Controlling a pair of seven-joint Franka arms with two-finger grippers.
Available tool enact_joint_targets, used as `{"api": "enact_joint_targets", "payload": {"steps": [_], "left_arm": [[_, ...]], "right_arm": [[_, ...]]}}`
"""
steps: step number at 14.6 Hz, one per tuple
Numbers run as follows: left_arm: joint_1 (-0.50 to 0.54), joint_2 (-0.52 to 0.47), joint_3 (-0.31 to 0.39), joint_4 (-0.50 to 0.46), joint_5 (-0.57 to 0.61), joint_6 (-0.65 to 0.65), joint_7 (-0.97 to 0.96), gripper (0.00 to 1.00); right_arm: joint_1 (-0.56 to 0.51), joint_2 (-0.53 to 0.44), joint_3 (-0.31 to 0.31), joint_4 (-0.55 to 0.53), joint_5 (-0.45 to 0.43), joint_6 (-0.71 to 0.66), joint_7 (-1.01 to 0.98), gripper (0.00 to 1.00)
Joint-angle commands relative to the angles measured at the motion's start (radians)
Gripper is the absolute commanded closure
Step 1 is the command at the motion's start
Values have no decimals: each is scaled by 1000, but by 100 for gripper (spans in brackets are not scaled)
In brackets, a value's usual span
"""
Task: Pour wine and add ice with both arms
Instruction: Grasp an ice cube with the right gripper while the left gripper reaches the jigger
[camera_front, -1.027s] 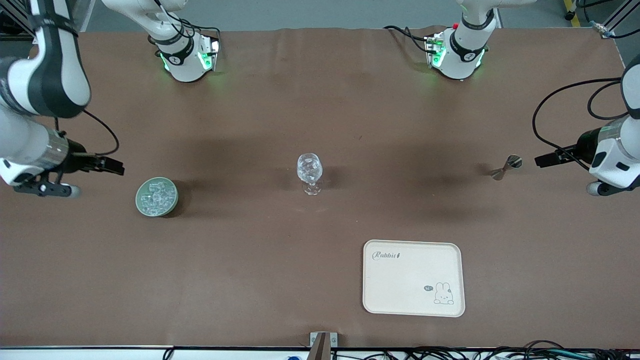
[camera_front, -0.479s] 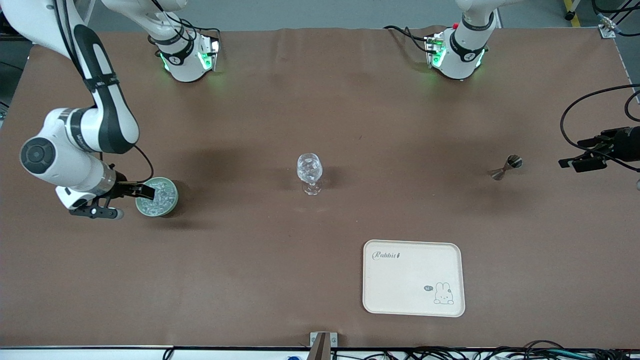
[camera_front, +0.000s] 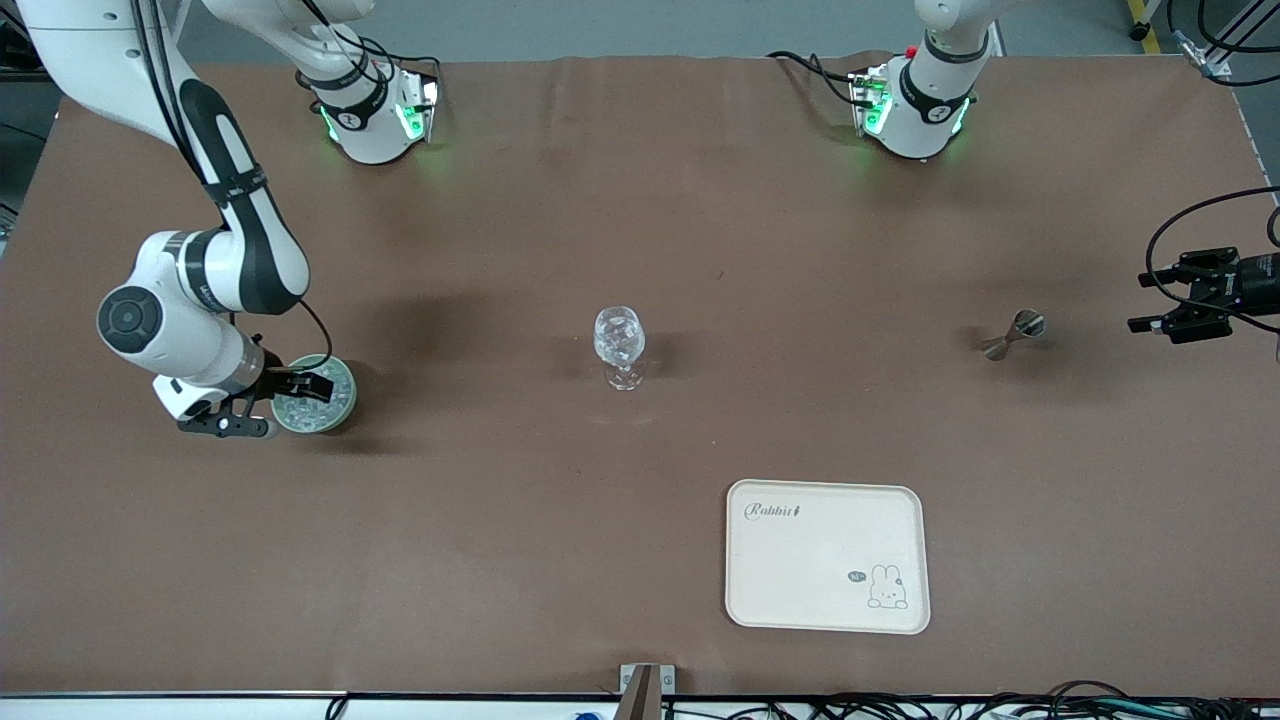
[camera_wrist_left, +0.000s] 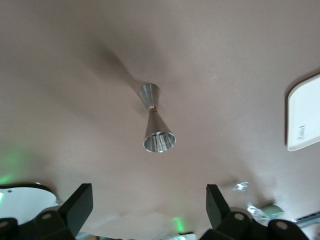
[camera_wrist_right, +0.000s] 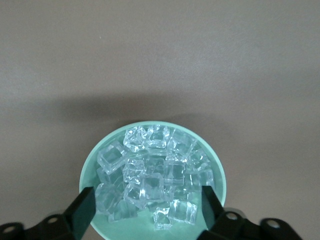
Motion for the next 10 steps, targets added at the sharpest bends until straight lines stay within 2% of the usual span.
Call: {"api": "enact_joint_targets", "payload": {"steps": [1,10], "left_arm": [[85,64,-8,15,-98,-23,-4,0],[177,221,-8,19,-189,-95,8,0]], "right_arm": [[11,-8,-1,-24,14,21,-3,21],[8,29,-3,-26,1,52,-6,34]]}}
